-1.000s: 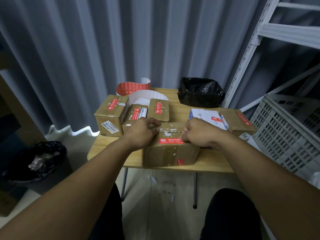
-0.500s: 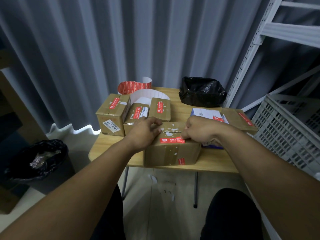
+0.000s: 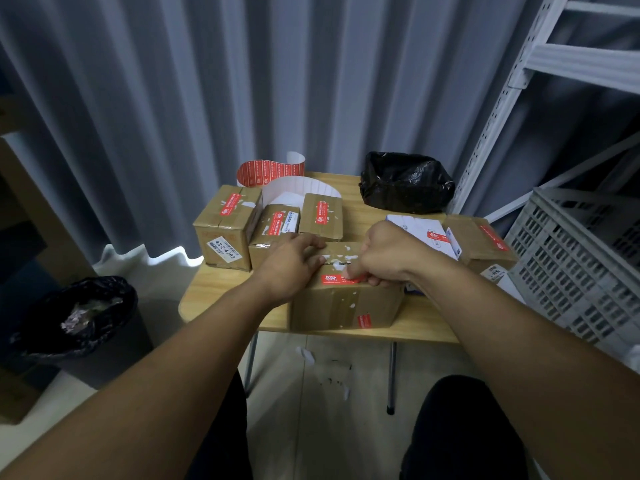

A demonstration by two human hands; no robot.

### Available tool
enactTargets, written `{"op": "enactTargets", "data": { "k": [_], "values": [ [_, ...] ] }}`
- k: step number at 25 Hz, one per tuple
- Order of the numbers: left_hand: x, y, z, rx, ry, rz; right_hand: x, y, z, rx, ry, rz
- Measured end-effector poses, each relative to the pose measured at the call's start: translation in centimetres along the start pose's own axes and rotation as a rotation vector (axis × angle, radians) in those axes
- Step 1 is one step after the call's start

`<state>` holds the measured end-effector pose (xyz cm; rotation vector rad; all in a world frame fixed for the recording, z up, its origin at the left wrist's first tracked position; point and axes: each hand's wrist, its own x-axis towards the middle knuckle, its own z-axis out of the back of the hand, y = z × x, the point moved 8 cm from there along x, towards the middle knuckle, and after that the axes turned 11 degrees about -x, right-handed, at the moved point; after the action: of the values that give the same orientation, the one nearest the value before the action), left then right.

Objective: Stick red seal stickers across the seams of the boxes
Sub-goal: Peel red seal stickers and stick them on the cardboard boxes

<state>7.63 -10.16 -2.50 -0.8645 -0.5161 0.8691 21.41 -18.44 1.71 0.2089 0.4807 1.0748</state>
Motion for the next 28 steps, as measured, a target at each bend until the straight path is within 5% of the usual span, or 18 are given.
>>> {"op": "enactTargets", "data": {
  "k": [10,17,25,28],
  "values": [
    [-0.2,0.0,-0.1,-0.036,0.006,0.000,-1.1,1.5,-0.2,-0.280,0.090,0.101],
    [-0.2,-0.1,-0.1,-0.034,0.001,-0.007,-0.1,-0.4,0.0,0.198,0.008,0.094],
    [-0.1,0.2,0.0,-0.008,0.001,-0.019,-0.1,-1.6,0.2,0.366,-0.002,0.062],
    [-1.1,-1.3,1.7,-0.012,-0.161,-0.114,-0.1,-1.2,0.6,0.413,-0.013,0.098]
  ]
}}
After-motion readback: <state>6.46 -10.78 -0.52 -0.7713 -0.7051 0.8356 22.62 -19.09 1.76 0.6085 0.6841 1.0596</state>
